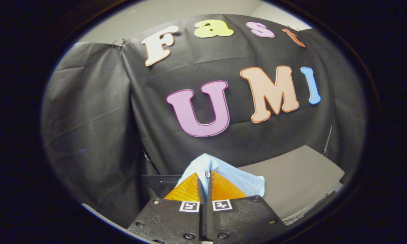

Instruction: Put the clothes into the washing machine and then close the washing machine lid.

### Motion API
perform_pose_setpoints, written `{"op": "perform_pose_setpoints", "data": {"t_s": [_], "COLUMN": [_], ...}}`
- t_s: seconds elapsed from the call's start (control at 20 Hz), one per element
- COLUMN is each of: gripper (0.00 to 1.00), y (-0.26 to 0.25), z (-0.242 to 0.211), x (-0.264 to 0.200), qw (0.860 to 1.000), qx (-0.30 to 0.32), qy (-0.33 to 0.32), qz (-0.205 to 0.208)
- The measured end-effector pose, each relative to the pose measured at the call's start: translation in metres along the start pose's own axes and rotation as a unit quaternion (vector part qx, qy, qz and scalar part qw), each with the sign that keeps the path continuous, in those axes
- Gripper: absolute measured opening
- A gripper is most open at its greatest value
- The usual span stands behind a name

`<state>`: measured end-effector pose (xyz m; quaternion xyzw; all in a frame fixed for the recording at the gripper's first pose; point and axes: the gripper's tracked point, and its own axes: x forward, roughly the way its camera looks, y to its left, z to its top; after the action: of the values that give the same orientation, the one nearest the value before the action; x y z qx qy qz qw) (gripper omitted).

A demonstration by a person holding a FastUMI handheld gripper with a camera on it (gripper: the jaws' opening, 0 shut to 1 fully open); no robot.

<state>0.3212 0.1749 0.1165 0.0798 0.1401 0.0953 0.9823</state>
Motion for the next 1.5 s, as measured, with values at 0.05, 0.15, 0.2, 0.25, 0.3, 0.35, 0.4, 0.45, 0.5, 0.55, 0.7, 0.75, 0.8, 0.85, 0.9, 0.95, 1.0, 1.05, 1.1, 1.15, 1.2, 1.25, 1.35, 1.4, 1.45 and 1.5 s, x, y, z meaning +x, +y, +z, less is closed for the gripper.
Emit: {"op": "perform_pose_setpoints", "data": {"t_s": [0.05,0.15,0.2,0.25,0.3,0.35,0.4,0.45,0.5,0.55,0.7,0.75,0.8,0.85,0.9,0.95,1.0,1.05,1.1,1.15,1.2,1.25,1.35,1.4,1.45,1.5], "gripper": [0.0,0.0,0.0,0.0,0.0,0.0,0.0,0.0,0.0,0.0,0.0,0.0,0.0,0.0,0.0,0.0,0.0,0.0,0.0,0.0,0.0,0.0,0.0,0.0,0.0,0.0], "y": [0.009,0.029,0.039,0.046,0.053,0.063,0.071,0.08,0.084,0.087,0.097,0.098,0.099,0.099,0.099,0.1,0.1,0.096,0.094,0.088,0.083,0.081,0.078,0.073,0.069,0.065], "z": [-0.003,-0.011,-0.016,-0.023,-0.032,-0.041,-0.05,-0.061,-0.072,-0.085,-0.12,-0.136,-0.152,-0.169,-0.185,-0.201,-0.214,-0.226,-0.237,-0.249,-0.259,-0.273,-0.292,-0.3,-0.311,-0.322], "x": [0.004,0.011,0.015,0.019,0.024,0.029,0.035,0.038,0.044,0.05,0.068,0.075,0.081,0.086,0.091,0.096,0.101,0.11,0.118,0.125,0.131,0.133,0.136,0.14,0.143,0.146], "qw": [1.0,1.0,0.999,0.999,0.998,0.998,0.998,0.998,0.997,0.997,0.997,0.996,0.996,0.995,0.994,0.993,0.992,0.991,0.991,0.989,0.987,0.986,0.985,0.986,0.985,0.984], "qx": [-0.006,-0.009,-0.019,-0.032,-0.043,-0.047,-0.049,-0.048,-0.051,-0.057,-0.066,-0.069,-0.072,-0.079,-0.085,-0.092,-0.09,-0.087,-0.088,-0.095,-0.104,-0.109,-0.099,-0.09,-0.085,-0.082], "qy": [-0.005,-0.012,-0.016,-0.016,-0.014,-0.014,-0.01,-0.005,0.003,0.01,0.023,0.034,0.044,0.057,0.068,0.076,0.085,0.093,0.097,0.111,0.117,0.127,0.138,0.141,0.148,0.159], "qz": [0.006,0.018,0.025,0.027,0.031,0.039,0.045,0.05,0.051,0.047,0.044,0.04,0.033,0.03,0.029,0.027,0.029,0.032,0.032,0.032,0.028,0.028,0.025,0.021,0.018,0.018]}}
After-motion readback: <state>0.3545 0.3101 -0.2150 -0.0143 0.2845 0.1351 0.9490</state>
